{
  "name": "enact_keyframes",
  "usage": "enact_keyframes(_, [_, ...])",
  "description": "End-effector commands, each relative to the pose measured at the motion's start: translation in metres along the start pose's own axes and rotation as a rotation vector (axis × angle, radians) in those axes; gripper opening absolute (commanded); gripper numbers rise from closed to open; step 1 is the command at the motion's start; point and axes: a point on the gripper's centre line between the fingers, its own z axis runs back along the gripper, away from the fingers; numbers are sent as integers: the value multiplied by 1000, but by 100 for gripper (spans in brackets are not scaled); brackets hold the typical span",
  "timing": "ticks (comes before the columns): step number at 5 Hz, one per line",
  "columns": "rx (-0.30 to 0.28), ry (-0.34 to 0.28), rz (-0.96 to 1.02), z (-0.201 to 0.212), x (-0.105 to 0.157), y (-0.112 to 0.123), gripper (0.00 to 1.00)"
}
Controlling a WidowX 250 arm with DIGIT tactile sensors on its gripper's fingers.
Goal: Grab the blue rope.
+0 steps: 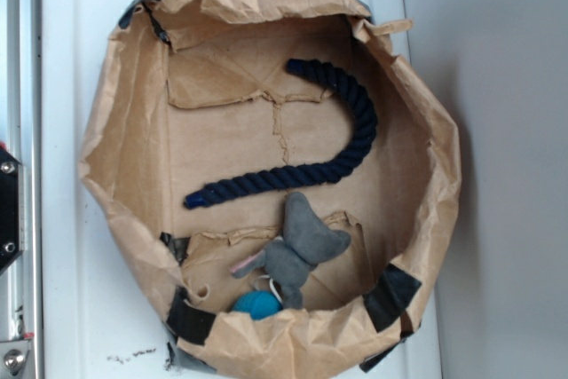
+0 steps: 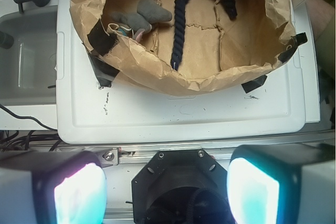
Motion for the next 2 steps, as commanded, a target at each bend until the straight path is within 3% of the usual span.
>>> enact_keyframes(1, [0,0,0,0,0,0,100])
enact_keyframes(2, [-15,-58,6,-6,34,5,100])
